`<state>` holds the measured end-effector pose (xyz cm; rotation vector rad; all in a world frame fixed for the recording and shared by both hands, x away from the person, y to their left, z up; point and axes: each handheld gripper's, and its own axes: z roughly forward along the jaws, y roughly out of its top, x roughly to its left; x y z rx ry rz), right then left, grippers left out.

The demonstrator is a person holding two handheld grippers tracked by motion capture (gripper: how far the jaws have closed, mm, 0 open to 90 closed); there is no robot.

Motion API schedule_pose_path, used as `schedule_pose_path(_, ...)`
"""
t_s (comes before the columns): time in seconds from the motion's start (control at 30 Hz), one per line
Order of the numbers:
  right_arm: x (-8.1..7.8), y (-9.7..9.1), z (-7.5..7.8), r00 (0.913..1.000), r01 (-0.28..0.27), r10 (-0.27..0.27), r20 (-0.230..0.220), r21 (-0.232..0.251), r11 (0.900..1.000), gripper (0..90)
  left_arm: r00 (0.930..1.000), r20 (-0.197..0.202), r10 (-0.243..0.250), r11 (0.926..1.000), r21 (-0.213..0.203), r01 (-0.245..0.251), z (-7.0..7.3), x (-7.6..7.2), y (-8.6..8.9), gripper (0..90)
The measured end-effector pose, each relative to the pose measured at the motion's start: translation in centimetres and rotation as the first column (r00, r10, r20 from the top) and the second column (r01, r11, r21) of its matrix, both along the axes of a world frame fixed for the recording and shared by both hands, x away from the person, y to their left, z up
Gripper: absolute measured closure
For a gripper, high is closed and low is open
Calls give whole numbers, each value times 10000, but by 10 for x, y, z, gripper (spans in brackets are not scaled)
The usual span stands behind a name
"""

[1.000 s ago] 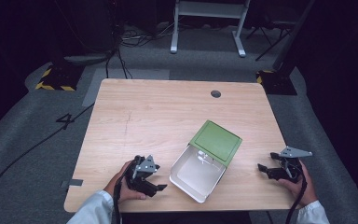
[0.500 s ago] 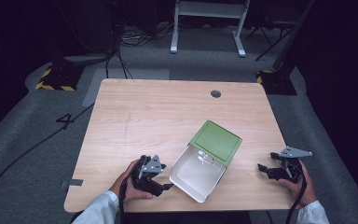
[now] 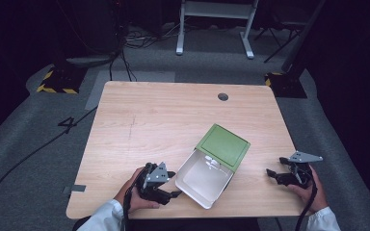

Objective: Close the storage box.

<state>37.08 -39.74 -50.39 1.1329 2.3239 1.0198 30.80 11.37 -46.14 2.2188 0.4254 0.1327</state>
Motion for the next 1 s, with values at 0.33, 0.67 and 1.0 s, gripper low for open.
schedule_pose_path(0.33, 0, 0, 0, 10000, -5, 5, 0, 2, 10000, 157, 9996, 135, -252, 9996, 134, 250, 1, -2, -7, 431)
schedule_pose_path(0.67, 0, 0, 0, 10000, -19, 19, 6, -7, 10000, 157, 9997, 37, -246, 9997, 59, 246, -4, 6, -15, 438)
schedule_pose_path(1.0, 0, 0, 0, 10000, -19, 19, 4, -7, 10000, 157, 9989, 355, 295, 9995, -123, -290, -6, 21, -32, 414)
